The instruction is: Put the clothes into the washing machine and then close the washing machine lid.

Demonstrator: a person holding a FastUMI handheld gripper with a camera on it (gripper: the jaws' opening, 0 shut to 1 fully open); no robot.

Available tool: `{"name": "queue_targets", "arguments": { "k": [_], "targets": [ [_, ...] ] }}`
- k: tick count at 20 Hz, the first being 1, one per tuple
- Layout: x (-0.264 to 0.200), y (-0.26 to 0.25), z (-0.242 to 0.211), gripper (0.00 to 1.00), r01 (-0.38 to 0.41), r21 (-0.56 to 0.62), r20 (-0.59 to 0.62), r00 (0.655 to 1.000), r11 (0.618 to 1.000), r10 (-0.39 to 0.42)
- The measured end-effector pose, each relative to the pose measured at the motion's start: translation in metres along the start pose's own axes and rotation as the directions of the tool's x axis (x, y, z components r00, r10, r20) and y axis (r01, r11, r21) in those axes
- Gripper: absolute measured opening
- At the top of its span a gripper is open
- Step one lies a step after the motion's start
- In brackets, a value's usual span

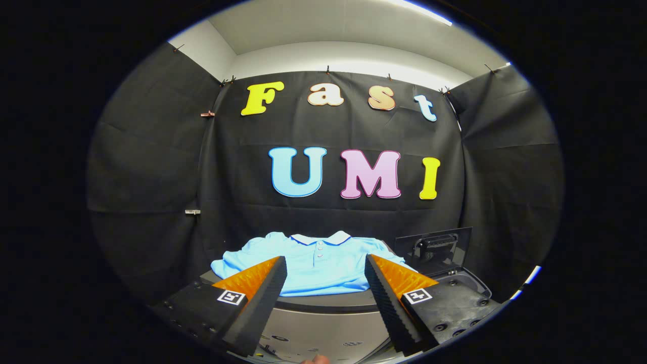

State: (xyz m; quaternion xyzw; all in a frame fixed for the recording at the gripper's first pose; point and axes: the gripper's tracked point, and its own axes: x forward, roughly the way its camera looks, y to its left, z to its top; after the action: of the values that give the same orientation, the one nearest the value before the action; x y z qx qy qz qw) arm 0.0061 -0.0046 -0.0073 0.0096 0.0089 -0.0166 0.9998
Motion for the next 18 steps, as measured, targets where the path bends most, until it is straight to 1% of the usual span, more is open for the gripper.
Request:
{"name": "queue_targets", "arguments": {
  "k": [11,15,18],
  "targets": [
    [0.012,-0.005,0.0,0.97,0.011,0.04,-0.009,1.0,0.999,-0.01],
    [0.032,-0.007,0.006,0.97,0.029,0.056,-0.029,0.999,0.998,-0.028],
    [0.057,-0.005,0.01,0.97,0.035,0.077,-0.055,0.998,0.996,-0.031]
  ]
}}
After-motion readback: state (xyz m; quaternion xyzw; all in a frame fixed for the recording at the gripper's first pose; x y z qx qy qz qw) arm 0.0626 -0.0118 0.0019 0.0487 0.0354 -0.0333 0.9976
